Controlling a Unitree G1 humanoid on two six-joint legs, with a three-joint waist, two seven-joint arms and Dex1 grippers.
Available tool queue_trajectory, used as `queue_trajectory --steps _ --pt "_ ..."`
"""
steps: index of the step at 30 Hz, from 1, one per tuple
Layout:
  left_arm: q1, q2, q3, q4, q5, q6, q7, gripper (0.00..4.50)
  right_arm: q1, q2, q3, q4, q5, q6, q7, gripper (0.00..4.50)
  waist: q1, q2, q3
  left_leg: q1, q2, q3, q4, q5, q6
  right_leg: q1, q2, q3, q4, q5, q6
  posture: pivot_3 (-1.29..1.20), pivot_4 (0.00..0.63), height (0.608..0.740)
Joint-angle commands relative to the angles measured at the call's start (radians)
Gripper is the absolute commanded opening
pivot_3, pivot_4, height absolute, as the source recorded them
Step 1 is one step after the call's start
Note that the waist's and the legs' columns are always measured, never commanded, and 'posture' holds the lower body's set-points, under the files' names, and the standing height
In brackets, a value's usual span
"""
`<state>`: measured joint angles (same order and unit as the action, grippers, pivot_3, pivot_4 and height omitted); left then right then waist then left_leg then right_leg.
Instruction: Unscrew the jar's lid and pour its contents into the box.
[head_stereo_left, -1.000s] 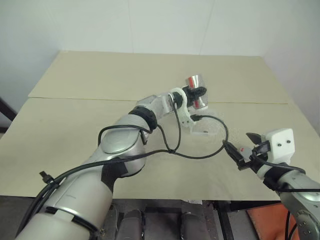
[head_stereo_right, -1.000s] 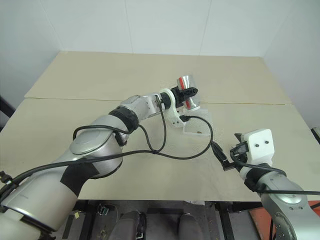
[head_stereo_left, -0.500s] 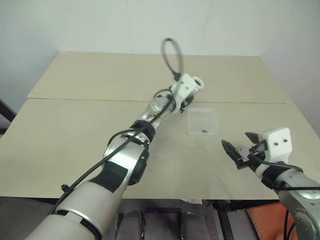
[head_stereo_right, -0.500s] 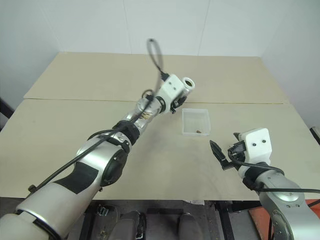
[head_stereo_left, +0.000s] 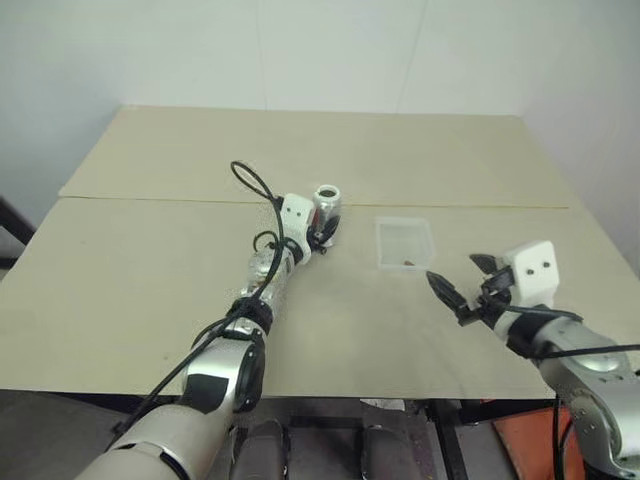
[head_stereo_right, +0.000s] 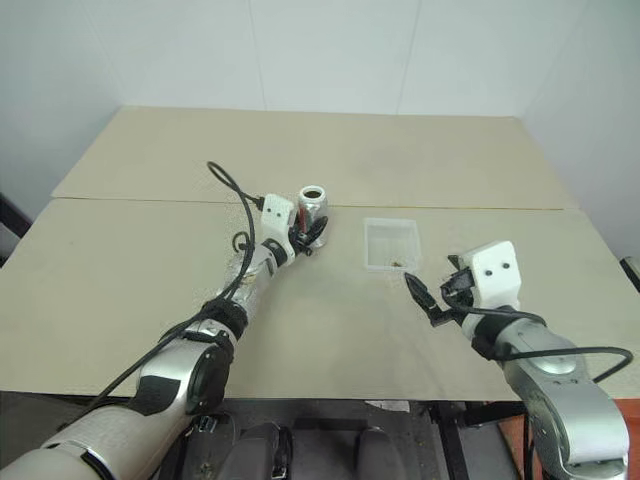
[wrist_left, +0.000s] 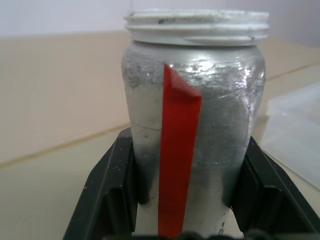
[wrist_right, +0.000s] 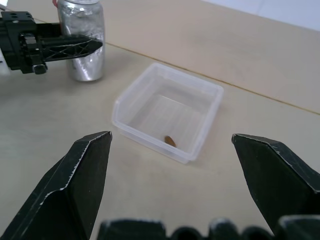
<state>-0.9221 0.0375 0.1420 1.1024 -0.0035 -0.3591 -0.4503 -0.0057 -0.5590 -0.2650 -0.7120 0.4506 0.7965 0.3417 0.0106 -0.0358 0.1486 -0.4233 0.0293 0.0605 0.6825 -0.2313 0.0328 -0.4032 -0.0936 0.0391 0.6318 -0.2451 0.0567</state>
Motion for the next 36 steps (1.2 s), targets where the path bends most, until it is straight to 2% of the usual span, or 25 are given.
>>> queue_trajectory --steps 1,7,14,22,29,33,36 --pt "0.057 0.016 -0.005 -0.105 -0.02 -0.084 0.012 2.06 -0.012 -0.008 -0.002 -0.003 -0.015 -0.037 0.006 4.47 0.0 0.0 0.0 0.0 0.0 0.0 0.0 0.0 0.0 0.0 0.0 0.0 0.0 0.0 0.0 0.0 0.15 0.74" --pt "0.177 0.031 -0.028 -0.215 -0.023 -0.051 0.036 2.06 -0.019 -0.005 0.008 0.007 -0.023 -0.04 0.013 4.47 0.002 0.0 0.0 0.0 0.0 -0.001 0.0 0.0 0.0 0.0 0.0 0.0 0.0 0.0 0.0 0.0 0.15 0.74" --pt "0.196 0.028 -0.048 -0.246 -0.031 -0.013 0.064 2.06 -0.028 -0.013 0.024 0.019 -0.04 -0.047 0.022 4.47 0.001 0.0 0.0 0.001 0.0 -0.001 0.0 0.0 0.0 0.001 0.0 0.0 0.0 0.0 0.0 0.0 0.15 0.74" --pt "0.229 0.038 -0.037 -0.266 -0.058 -0.015 0.093 4.46 -0.035 -0.015 0.019 0.032 -0.048 -0.054 0.034 4.5 -0.001 0.0 0.0 0.001 0.001 -0.002 0.0 0.0 0.0 0.001 0.0 0.0 0.0 0.0 0.0 0.0 0.15 0.74" --pt "0.275 0.043 -0.037 -0.349 -0.103 0.017 0.055 4.46 -0.053 -0.019 0.031 0.05 -0.055 -0.058 0.043 4.5 -0.001 0.0 0.0 0.001 0.001 -0.002 0.0 0.0 0.0 0.001 0.0 0.0 0.0 0.0 0.0 0.0 0.15 0.74" --pt "0.362 0.064 -0.037 -0.472 -0.2 0.086 -0.092 4.46 -0.056 -0.025 0.041 0.046 -0.045 -0.048 0.063 4.5 -0.004 0.001 -0.001 0.001 0.001 -0.002 0.0 0.0 0.0 0.001 0.0 0.0 0.0 0.0 0.0 0.0 0.15 0.74" --pt "0.407 0.097 -0.049 -0.525 -0.189 0.122 -0.103 4.46 -0.061 -0.02 0.048 0.04 -0.049 -0.048 0.06 4.5 -0.008 0.001 -0.001 0.001 0.001 -0.003 0.0 0.0 0.0 0.0 0.0 0.0 0.0 0.0 0.0 0.0 0.15 0.74"
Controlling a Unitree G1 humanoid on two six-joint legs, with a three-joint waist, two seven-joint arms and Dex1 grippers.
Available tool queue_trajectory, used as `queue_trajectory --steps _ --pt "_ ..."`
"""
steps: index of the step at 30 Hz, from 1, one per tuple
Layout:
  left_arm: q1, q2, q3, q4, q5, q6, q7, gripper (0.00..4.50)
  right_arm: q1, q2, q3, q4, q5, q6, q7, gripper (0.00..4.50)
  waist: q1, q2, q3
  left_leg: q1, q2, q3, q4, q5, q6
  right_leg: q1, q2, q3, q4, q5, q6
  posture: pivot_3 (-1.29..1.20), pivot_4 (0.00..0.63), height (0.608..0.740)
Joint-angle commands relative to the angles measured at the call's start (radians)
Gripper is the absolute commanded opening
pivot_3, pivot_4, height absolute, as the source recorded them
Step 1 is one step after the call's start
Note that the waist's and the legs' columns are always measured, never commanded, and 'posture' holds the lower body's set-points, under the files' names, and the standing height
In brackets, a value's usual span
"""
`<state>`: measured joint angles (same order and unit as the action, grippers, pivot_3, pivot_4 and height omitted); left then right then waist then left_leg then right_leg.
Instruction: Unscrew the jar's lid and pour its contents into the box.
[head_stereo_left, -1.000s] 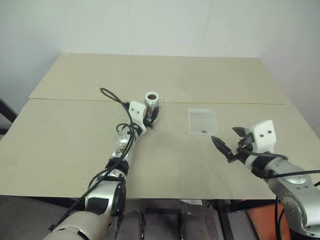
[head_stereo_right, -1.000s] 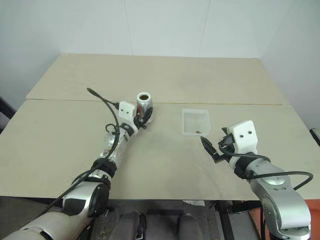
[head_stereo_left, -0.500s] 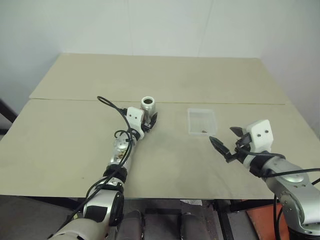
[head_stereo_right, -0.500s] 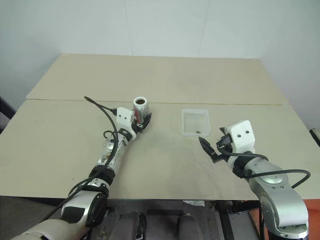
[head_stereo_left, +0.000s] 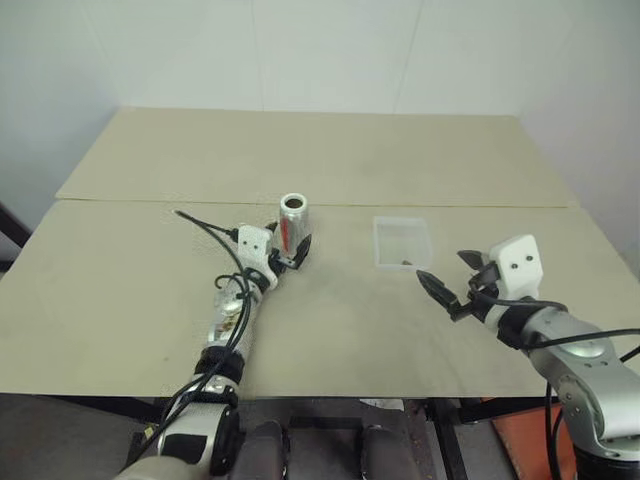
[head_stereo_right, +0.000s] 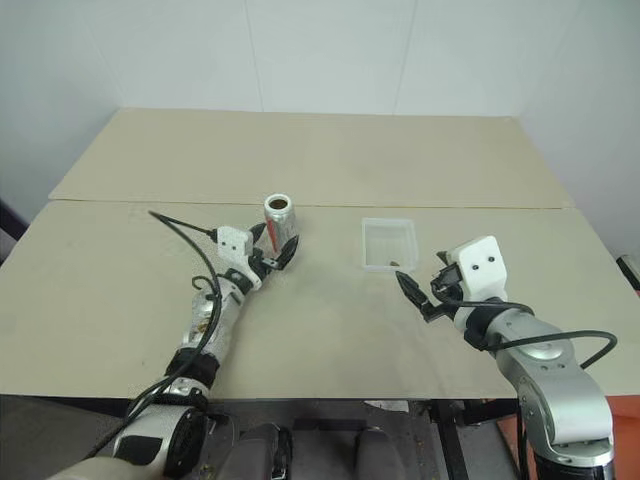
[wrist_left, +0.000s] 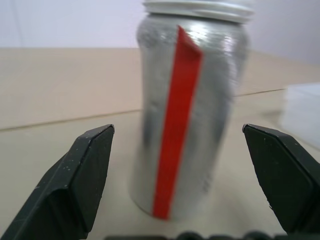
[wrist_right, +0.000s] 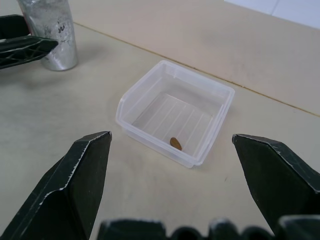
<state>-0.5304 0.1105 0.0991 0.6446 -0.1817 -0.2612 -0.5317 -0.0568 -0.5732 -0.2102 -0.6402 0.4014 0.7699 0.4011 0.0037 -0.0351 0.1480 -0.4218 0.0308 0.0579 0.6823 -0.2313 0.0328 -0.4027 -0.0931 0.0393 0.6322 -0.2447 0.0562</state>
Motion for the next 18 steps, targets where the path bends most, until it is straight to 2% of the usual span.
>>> queue_trajectory --steps 1,5,11,15,18 --pt "0.029 0.035 -0.001 -0.086 -0.008 0.038 -0.009 4.46 -0.011 -0.008 -0.003 -0.031 -0.001 -0.023 0.003 4.5 -0.001 0.0 0.0 0.0 0.0 0.0 0.0 0.0 0.0 0.0 0.0 0.0 0.0 0.0 0.0 0.0 0.15 0.74" --pt "0.107 0.107 0.002 -0.194 -0.023 0.078 -0.055 4.46 -0.001 -0.026 -0.003 -0.034 0.002 -0.024 0.028 4.5 -0.005 0.0 0.0 0.001 0.0 -0.001 0.0 0.0 0.0 0.0 0.0 0.0 0.0 0.0 0.0 0.0 0.15 0.74" --pt "0.343 0.34 0.063 -0.537 -0.273 0.306 -0.358 4.46 0.053 -0.112 -0.073 -0.043 0.036 -0.034 0.129 4.5 -0.018 0.001 0.0 0.001 0.002 -0.001 -0.002 0.0 0.0 0.0 0.0 0.001 0.0 0.0 -0.001 0.0 0.15 0.74" --pt "0.466 0.548 0.151 -0.73 -0.457 0.479 -0.548 4.46 0.163 -0.227 -0.216 -0.045 0.086 -0.138 0.345 4.5 -0.011 0.001 0.0 0.003 0.003 0.0 -0.002 0.0 0.0 0.002 -0.001 0.001 0.0 0.0 -0.001 0.0 0.15 0.74" --pt "0.516 0.679 0.214 -0.811 -0.523 0.544 -0.648 4.46 0.258 -0.287 -0.338 -0.008 0.088 -0.298 0.535 4.5 -0.007 0.001 0.0 0.008 0.004 0.0 -0.002 0.0 -0.001 0.007 -0.001 0.0 -0.002 -0.001 -0.002 0.0 0.15 0.74"
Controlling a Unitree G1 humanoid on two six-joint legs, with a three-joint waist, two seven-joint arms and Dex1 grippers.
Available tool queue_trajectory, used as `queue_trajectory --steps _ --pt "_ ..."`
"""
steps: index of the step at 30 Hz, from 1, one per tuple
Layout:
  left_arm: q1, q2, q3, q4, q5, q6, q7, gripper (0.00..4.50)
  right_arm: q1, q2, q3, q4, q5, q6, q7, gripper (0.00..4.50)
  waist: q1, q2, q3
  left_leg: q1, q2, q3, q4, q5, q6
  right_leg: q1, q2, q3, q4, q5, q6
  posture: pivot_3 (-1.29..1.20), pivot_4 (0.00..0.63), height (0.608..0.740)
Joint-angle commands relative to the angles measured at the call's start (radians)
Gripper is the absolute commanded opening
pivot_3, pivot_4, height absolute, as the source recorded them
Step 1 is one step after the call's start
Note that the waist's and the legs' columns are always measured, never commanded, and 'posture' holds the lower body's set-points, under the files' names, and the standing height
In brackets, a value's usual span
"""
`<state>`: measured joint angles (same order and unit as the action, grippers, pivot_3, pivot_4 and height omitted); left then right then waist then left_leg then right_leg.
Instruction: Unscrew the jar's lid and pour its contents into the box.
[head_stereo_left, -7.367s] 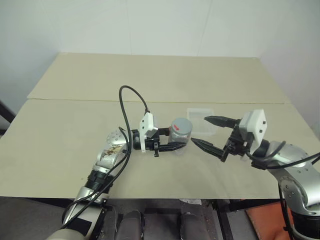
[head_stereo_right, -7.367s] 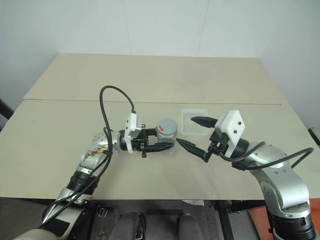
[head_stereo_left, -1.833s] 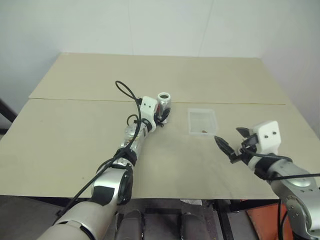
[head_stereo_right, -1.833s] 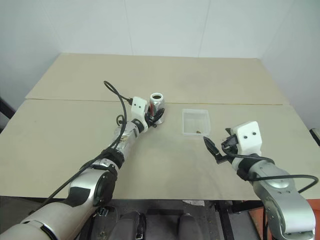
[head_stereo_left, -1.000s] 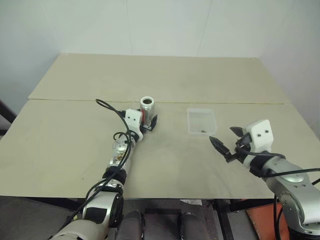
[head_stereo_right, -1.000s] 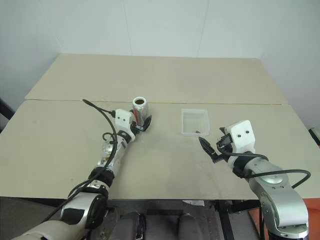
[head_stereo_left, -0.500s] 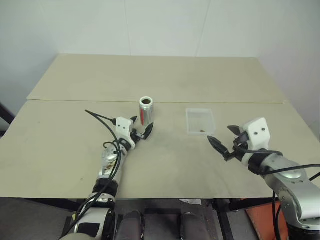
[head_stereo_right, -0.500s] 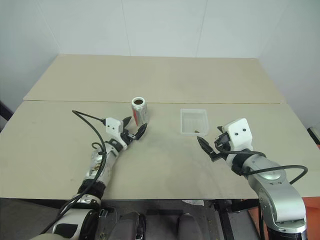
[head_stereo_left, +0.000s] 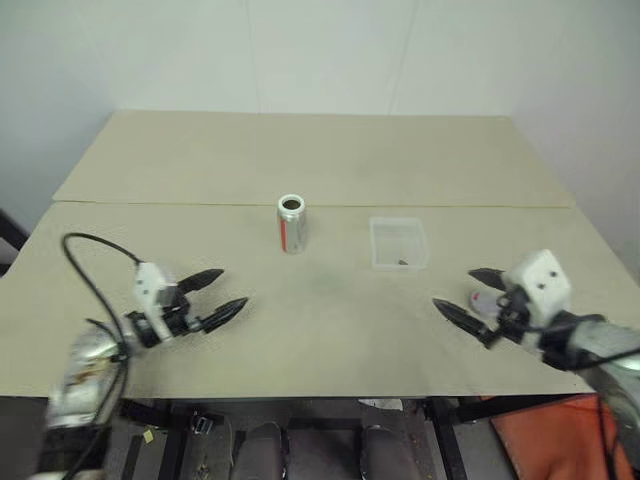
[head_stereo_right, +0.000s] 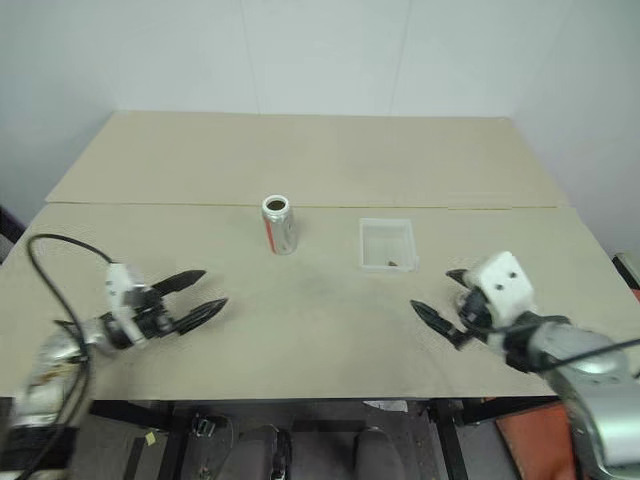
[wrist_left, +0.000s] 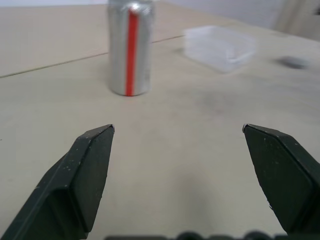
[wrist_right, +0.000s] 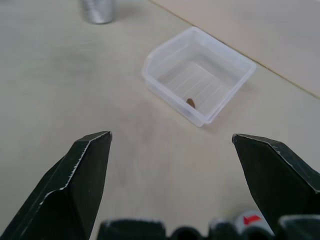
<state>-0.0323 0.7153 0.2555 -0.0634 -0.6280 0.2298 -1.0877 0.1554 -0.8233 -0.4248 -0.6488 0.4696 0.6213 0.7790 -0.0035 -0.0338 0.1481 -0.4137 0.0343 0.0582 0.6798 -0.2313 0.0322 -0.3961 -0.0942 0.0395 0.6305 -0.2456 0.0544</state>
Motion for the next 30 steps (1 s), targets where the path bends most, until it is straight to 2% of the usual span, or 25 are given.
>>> queue_trajectory --steps 1,3,7,11,15,20,26,30 --pt "0.035 0.114 0.074 -0.123 -0.092 0.071 -0.127 4.46 0.07 -0.048 -0.162 0.017 0.021 -0.202 0.213 4.5 0.0 0.0 0.0 0.003 0.0 0.0 0.0 0.0 0.0 0.002 0.0 0.0 -0.001 0.0 0.0 0.0 0.15 0.74" --pt "0.064 0.171 0.106 -0.165 -0.131 0.114 -0.174 4.46 0.105 -0.066 -0.228 0.055 0.031 -0.27 0.301 4.5 -0.001 0.0 0.0 0.01 0.001 0.002 -0.002 0.0 0.0 0.008 0.0 0.0 -0.002 -0.002 -0.001 0.0 0.15 0.74" --pt "0.085 0.212 0.134 -0.23 -0.176 0.182 -0.181 4.46 0.149 -0.089 -0.303 0.106 0.033 -0.326 0.391 4.5 -0.002 0.0 0.0 0.011 0.002 0.003 -0.002 0.0 -0.001 0.008 0.0 0.001 -0.001 -0.003 -0.002 0.0 0.15 0.74" --pt "0.074 0.197 0.125 -0.248 -0.166 0.198 -0.15 4.46 0.178 -0.105 -0.324 0.117 0.045 -0.282 0.406 4.5 -0.001 0.0 0.0 0.012 0.003 0.003 -0.002 0.0 -0.001 0.008 0.001 0.001 -0.001 -0.003 -0.003 0.0 0.15 0.74" --pt "0.086 0.202 0.123 -0.264 -0.141 0.193 -0.139 4.46 0.181 -0.103 -0.285 0.102 0.036 -0.292 0.397 4.5 -0.002 0.0 0.0 0.011 0.002 0.004 -0.002 0.0 -0.001 0.008 0.001 0.002 -0.001 -0.005 -0.007 0.0 0.15 0.74" --pt "0.09 0.209 0.132 -0.257 -0.135 0.205 -0.132 4.46 0.181 -0.12 -0.293 0.103 0.118 -0.24 0.445 4.5 0.001 0.0 0.0 0.011 0.003 0.004 -0.002 0.0 -0.001 0.007 0.001 0.002 -0.001 -0.005 -0.008 0.0 0.15 0.74" --pt "0.1 0.248 0.164 -0.176 -0.16 0.254 -0.213 4.46 0.174 -0.089 -0.276 0.041 0.134 -0.229 0.385 4.5 0.004 0.0 0.001 0.011 0.003 0.004 -0.003 0.0 -0.001 0.007 0.001 0.002 -0.001 -0.006 -0.009 0.0 0.15 0.74" --pt "0.139 0.279 0.199 -0.215 -0.163 0.287 -0.237 4.46 0.143 -0.088 -0.267 0.025 0.167 -0.209 0.351 4.5 0.002 0.0 0.001 0.01 0.004 0.004 -0.003 0.0 -0.001 0.005 0.001 0.002 -0.001 -0.007 -0.009 0.0 0.15 0.74"
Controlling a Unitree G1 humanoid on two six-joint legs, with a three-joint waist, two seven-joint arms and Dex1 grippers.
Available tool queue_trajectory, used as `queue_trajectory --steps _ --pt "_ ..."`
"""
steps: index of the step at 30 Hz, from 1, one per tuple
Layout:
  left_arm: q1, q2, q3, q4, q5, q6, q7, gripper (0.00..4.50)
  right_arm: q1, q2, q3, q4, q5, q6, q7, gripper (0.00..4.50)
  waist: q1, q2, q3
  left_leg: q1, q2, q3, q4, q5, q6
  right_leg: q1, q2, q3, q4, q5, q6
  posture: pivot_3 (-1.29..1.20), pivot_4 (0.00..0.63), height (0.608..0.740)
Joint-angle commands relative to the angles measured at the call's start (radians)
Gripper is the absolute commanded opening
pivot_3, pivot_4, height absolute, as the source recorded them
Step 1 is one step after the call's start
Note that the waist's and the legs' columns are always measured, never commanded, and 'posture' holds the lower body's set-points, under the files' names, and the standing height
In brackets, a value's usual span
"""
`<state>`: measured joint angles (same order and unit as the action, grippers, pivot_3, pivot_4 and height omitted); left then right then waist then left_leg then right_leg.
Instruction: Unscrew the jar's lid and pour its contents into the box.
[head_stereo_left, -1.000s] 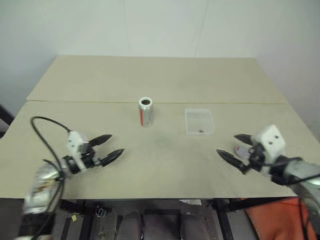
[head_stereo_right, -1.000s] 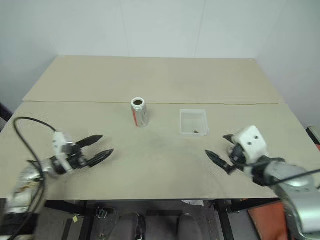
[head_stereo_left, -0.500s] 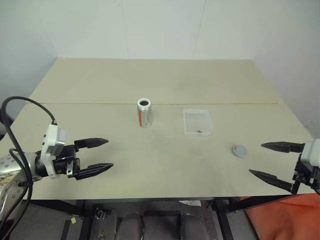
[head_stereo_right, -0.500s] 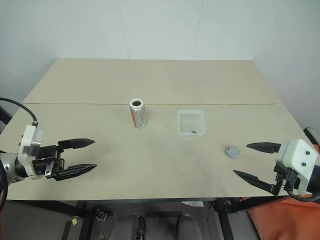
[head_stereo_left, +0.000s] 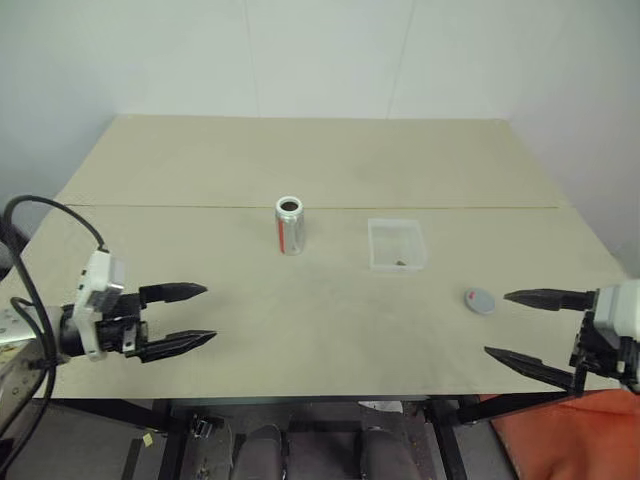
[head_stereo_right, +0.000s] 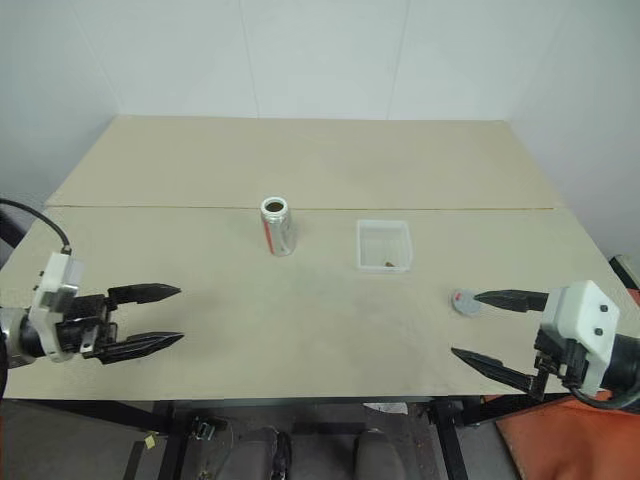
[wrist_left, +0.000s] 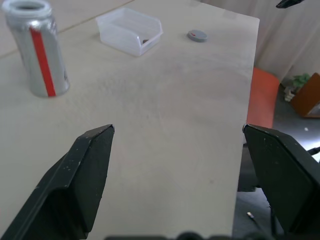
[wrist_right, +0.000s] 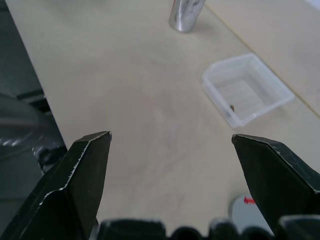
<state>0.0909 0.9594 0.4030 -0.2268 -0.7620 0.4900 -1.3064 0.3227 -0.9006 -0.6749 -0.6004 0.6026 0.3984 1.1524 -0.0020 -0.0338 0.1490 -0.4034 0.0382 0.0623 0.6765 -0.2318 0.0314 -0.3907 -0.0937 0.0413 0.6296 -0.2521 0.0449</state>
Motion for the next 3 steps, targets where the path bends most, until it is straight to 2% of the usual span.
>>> queue_trajectory --steps 1,3 --pt "0.021 0.042 0.064 -0.068 -0.036 0.039 -0.017 4.46 -0.029 -0.016 -0.019 -0.024 0.04 0.021 -0.026 4.5 0.001 -0.001 0.001 0.0 0.0 0.0 0.0 0.0 0.0 0.0 0.0 0.0 0.0 0.0 0.0 0.0 0.15 0.74" --pt "0.028 0.04 0.089 -0.077 -0.042 0.049 -0.003 4.46 -0.021 -0.013 -0.008 -0.039 0.045 0.022 -0.021 4.5 0.001 -0.002 0.001 0.0 0.0 0.0 0.0 0.0 0.0 0.0 -0.001 0.0 -0.001 0.0 0.0 0.0 0.15 0.74"
